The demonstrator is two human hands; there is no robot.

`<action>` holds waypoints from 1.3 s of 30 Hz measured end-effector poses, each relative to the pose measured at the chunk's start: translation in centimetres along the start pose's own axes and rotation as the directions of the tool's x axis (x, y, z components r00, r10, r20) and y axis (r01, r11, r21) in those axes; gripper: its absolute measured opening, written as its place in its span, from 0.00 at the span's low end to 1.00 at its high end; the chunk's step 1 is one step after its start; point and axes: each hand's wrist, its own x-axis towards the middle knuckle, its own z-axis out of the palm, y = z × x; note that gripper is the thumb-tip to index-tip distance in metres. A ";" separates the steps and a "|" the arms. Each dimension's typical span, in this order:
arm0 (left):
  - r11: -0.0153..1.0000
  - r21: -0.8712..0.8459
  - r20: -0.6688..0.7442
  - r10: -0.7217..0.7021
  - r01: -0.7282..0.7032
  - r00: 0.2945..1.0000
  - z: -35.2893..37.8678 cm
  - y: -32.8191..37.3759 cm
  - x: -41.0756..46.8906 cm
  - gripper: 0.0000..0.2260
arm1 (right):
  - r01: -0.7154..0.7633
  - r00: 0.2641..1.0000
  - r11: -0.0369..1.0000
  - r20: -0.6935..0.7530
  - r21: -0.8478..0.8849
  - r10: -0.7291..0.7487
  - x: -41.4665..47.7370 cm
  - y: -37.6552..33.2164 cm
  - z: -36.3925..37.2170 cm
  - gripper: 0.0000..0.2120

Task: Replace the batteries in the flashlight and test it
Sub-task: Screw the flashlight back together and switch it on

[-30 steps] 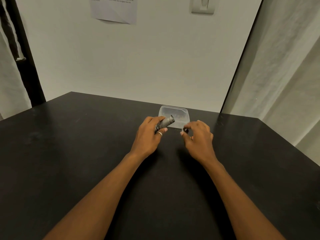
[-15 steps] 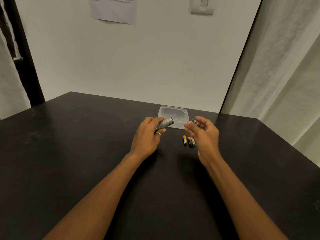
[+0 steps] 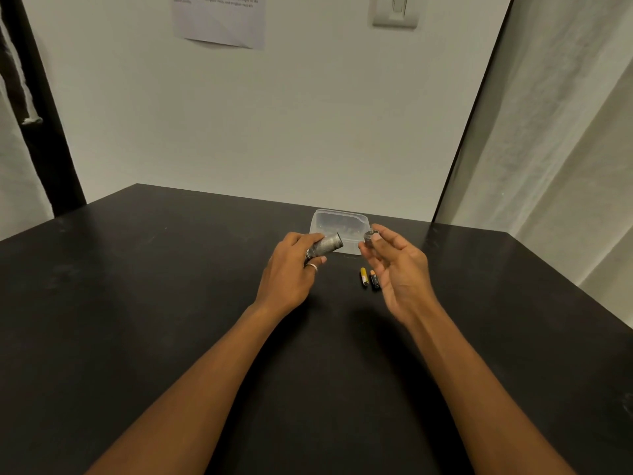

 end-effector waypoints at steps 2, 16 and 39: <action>1.000 -0.001 0.000 0.007 -0.007 1.000 0.0 0.0 0.0 0.19 | 0.019 1.000 0.999 -0.007 -0.042 -0.020 0.0 0.0 -0.2 0.13; 0.993 0.060 0.049 0.103 -0.106 0.993 0.0 0.2 -0.2 0.19 | 0.214 0.977 0.812 0.134 -0.543 -0.168 -0.4 0.5 -0.1 0.16; 0.983 0.073 0.052 0.166 -0.170 0.985 0.0 0.1 -0.2 0.19 | 0.256 0.965 0.692 0.220 -0.675 -0.143 -0.3 0.7 -0.7 0.11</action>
